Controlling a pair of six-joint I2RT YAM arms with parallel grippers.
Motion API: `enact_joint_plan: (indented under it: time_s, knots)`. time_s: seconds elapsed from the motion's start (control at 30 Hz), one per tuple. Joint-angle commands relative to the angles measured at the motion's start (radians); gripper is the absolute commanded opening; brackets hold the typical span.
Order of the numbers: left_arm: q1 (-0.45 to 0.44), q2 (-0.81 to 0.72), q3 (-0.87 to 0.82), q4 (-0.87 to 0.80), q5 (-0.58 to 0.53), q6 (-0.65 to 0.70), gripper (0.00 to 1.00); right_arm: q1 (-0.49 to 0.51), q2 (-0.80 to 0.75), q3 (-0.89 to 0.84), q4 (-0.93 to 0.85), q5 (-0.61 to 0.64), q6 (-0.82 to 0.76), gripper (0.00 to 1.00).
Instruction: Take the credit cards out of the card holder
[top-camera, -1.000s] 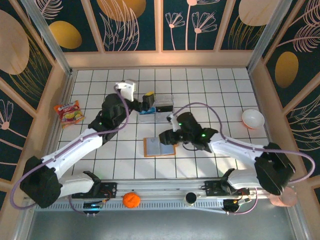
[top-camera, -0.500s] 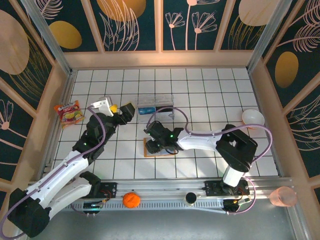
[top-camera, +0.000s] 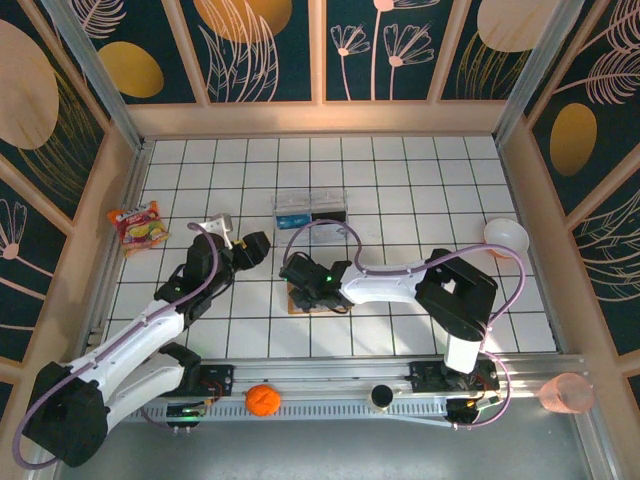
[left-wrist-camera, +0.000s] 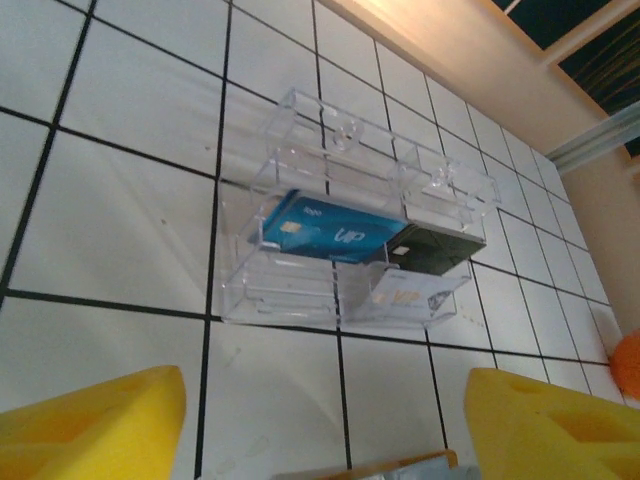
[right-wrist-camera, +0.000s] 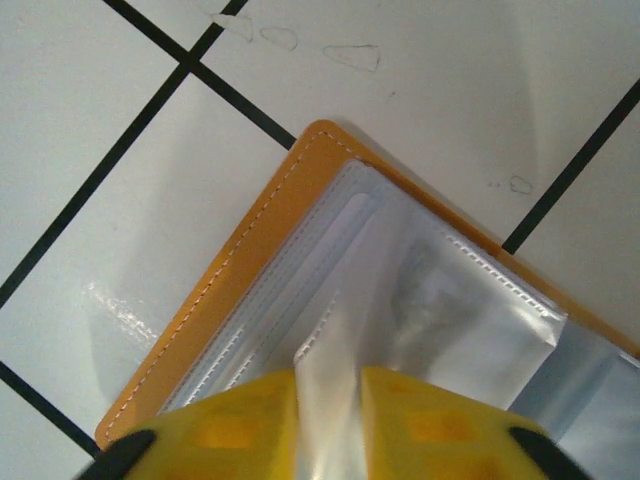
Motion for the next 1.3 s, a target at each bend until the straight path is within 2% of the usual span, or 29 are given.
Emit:
enact_joint_plan:
  time_s: [0.0,0.1,0.23,0.33,0.47,0.6,0.93,1.03,1.27]
  knots:
    - [0.004,0.013,-0.026,-0.006,0.069,-0.003,0.69,-0.003,-0.005,-0.031,0.027,0.015,0.027,0.15]
    - [0.004,0.019,-0.055,0.012,0.110,-0.019,0.63,-0.010,-0.045,-0.066,0.096,-0.003,0.049,0.07]
    - [-0.011,0.050,-0.091,0.053,0.165,-0.048,0.48,-0.024,-0.100,-0.125,0.194,-0.026,0.079,0.00]
    - [-0.054,0.093,-0.095,0.073,0.173,-0.052,0.36,-0.041,-0.142,-0.171,0.265,-0.063,0.100,0.00]
    - [-0.128,0.187,-0.083,0.121,0.178,-0.062,0.25,-0.050,-0.182,-0.220,0.334,-0.095,0.117,0.00]
    - [-0.164,0.277,-0.077,0.193,0.225,-0.073,0.06,-0.053,-0.193,-0.247,0.359,-0.117,0.137,0.00]
    - [-0.230,0.411,-0.035,0.184,0.249,-0.047,0.04,-0.053,-0.203,-0.282,0.382,-0.122,0.160,0.00]
    - [-0.247,0.444,-0.020,0.161,0.242,-0.041,0.00,-0.053,-0.204,-0.285,0.380,-0.116,0.166,0.00]
    - [-0.251,0.489,-0.003,0.095,0.220,-0.032,0.00,-0.056,-0.240,-0.306,0.300,-0.032,0.214,0.00]
